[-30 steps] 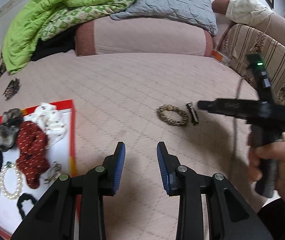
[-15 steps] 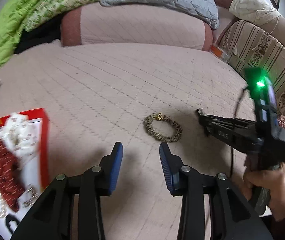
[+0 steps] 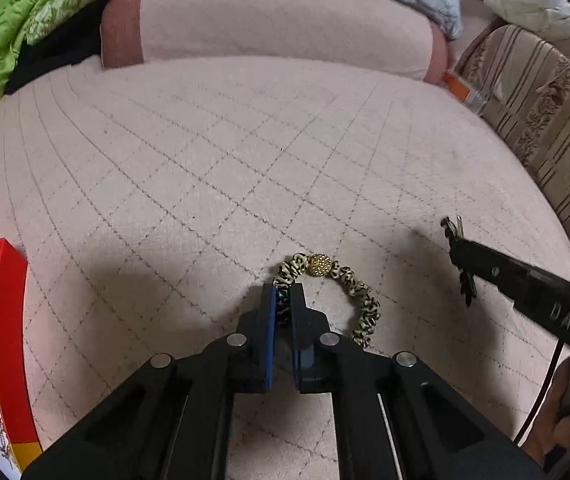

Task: Organize jewelry
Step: 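Grasp the leopard bracelet with the left tool while the right tool grasps the dark hair clip, then carry the leopard bracelet and hair clip into the red tray and open both tools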

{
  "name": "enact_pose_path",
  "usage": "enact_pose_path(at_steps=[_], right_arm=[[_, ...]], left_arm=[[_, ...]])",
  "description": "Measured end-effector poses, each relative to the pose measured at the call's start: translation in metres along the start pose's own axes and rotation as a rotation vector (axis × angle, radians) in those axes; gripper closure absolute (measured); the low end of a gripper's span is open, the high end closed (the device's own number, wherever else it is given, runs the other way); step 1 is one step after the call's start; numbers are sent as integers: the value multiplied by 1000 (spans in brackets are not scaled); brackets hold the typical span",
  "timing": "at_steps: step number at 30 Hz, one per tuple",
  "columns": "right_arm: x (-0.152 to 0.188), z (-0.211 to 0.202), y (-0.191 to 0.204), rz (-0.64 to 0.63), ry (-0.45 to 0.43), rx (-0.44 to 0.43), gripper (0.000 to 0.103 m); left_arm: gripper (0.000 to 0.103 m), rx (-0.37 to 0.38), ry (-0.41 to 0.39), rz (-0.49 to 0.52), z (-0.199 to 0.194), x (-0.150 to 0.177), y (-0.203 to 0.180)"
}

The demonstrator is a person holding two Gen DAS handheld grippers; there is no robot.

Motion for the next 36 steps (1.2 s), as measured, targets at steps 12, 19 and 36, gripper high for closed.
enact_pose_path(at_steps=[12, 19, 36], right_arm=[[-10, -21, 35, -38, -99, -78, 87], [-4, -30, 67, -88, -124, -119, 87], [44, -67, 222, -325, -207, -372, 87]], left_arm=[[97, 72, -176, 36, -89, 17, 7], [97, 61, -246, 27, -135, 20, 30], [97, -87, -324, -180, -236, 86, 189]])
Point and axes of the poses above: each gripper's, at about its wrist camera, not at the fingertips, and z roughly the way its jaws point, y to its left, x to its underside, the point moved 2 cm from there along z, roughly the way its jaws point, and after that the axes turned 12 degrees about -z, right-handed, at the moved point
